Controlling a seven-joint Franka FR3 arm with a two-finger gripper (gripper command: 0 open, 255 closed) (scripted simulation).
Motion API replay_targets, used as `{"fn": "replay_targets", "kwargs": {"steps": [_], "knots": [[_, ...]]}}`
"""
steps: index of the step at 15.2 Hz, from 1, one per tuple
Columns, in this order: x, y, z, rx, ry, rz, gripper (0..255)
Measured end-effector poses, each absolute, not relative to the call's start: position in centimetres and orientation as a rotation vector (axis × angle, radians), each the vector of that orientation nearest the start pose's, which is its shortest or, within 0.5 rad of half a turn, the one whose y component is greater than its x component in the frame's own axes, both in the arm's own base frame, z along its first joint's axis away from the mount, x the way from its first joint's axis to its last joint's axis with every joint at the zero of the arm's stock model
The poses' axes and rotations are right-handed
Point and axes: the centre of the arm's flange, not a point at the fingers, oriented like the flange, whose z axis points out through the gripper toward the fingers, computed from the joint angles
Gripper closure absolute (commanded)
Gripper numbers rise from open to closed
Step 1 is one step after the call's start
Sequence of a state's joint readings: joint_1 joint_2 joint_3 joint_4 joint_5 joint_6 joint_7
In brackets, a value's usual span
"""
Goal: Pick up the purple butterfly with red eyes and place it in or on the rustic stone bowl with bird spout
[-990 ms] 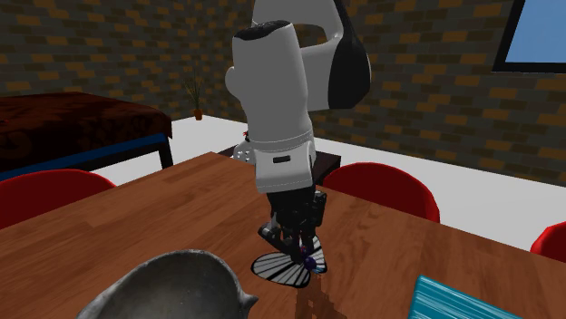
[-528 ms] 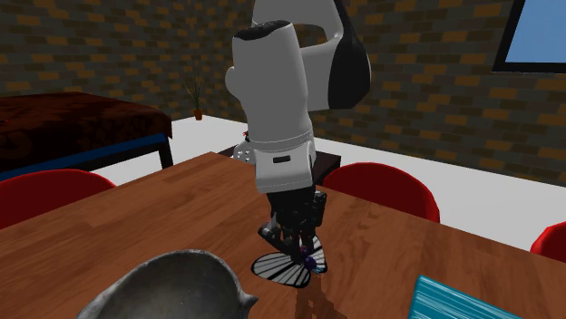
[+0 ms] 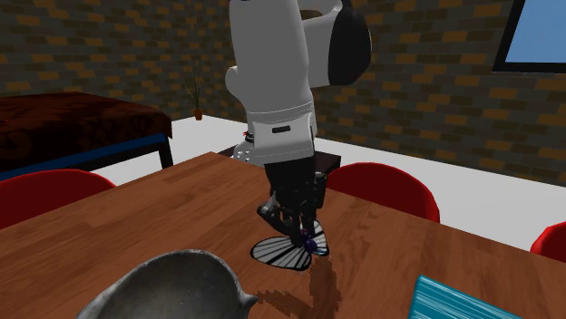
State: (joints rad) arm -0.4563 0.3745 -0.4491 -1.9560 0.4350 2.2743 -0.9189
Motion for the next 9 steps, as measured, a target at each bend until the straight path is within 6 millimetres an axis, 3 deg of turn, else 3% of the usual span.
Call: {"fn": "replay_targets", "kwargs": {"steps": [9], "knots": [[39.6, -46.8, 35.0, -3.008, 0.370, -0.203, 255]]}}
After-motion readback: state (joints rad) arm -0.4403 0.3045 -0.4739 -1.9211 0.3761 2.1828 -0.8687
